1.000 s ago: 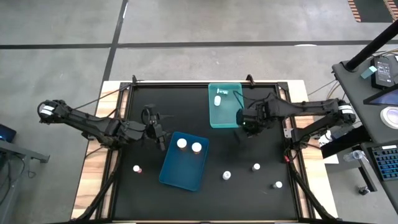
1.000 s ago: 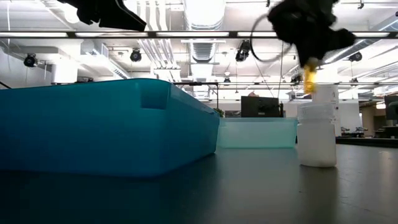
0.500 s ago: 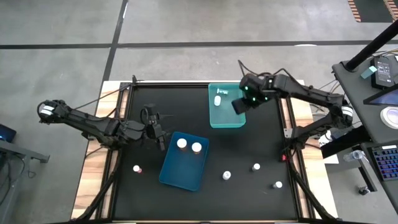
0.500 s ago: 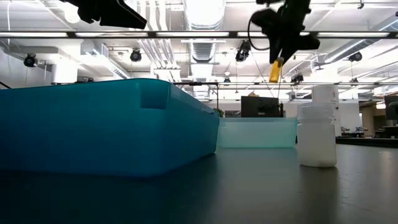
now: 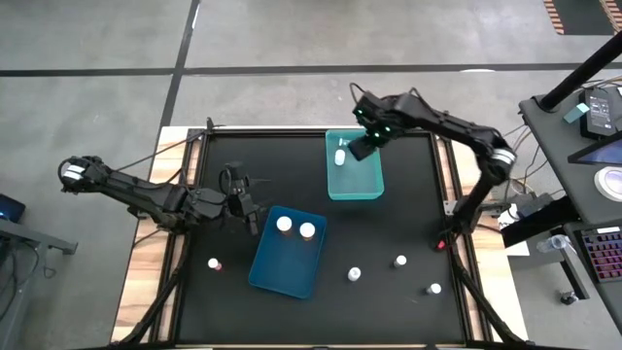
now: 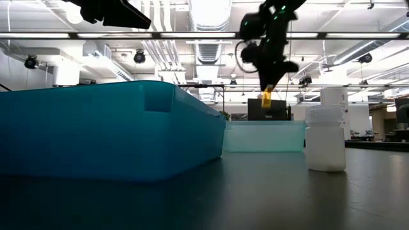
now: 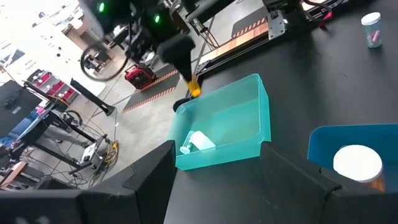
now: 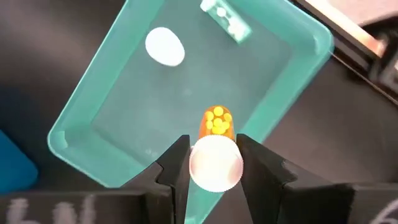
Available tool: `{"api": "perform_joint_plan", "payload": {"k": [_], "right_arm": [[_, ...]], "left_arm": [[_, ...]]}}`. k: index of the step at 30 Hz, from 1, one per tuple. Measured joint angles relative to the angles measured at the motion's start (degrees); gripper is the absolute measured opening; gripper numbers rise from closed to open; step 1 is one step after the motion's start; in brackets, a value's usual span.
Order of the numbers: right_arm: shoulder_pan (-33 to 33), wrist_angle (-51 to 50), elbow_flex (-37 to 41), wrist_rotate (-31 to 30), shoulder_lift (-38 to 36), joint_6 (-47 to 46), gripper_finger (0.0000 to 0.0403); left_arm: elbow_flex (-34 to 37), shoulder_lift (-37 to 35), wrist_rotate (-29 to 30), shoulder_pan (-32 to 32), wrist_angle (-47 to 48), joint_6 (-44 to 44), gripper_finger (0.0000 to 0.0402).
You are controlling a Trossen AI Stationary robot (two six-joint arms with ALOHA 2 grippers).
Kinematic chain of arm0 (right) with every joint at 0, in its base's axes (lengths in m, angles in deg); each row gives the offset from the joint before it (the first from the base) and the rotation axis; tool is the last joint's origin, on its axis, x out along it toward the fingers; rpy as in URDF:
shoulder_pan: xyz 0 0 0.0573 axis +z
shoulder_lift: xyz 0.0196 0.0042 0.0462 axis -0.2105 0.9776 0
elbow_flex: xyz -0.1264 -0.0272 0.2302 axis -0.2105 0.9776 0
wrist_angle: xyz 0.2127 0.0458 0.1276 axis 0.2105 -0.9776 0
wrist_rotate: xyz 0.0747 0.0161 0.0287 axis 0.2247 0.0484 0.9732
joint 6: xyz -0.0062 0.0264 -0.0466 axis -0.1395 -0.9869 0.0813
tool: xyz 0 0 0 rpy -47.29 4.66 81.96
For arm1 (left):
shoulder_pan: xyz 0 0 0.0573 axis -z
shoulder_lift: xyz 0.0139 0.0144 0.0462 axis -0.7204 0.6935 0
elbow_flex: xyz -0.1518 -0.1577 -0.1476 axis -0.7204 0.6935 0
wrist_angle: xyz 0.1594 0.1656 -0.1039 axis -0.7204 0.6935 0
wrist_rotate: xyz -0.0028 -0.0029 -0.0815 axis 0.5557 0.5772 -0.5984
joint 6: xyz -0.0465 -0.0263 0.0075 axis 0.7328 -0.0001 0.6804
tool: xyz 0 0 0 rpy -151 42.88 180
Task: Pick and place medicine bottles into bin by pill shape (circle, oval)
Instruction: Put the orange tablet bottle into the green bin
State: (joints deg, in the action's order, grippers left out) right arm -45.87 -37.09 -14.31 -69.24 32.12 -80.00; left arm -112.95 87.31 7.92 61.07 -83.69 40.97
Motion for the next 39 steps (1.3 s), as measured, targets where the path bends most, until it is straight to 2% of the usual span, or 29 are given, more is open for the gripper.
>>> {"api": "perform_joint_plan", "payload": {"k": [8, 14, 23, 35, 39], "right_arm": [[-4.3, -0.6, -7.2, 3.0, 10.8, 8.4, 0.0108], [-7.0, -0.9, -9.3, 3.4, 16.1, 13.1, 0.0108], [-8.9, -1.2, -9.1, 3.4, 20.3, 19.5, 0.0109], [-8.9, -0.8, -9.0, 3.4, 22.4, 20.3, 0.0109], [-8.9, -0.7, -9.0, 3.3, 22.4, 19.7, 0.0121]], "left_arm": [[0.0, 0.0, 0.0, 0.0, 0.0, 0.1, 0.0219], [0.0, 0.0, 0.0, 0.0, 0.1, 0.4, 0.0219], [0.2, 0.0, 0.0, 0.0, 0.2, 0.4, 0.0219], [0.3, 0.0, 0.0, 0.0, 0.2, 0.4, 0.0219], [0.3, 0.0, 0.0, 0.0, 0.2, 0.4, 0.0219]]}}
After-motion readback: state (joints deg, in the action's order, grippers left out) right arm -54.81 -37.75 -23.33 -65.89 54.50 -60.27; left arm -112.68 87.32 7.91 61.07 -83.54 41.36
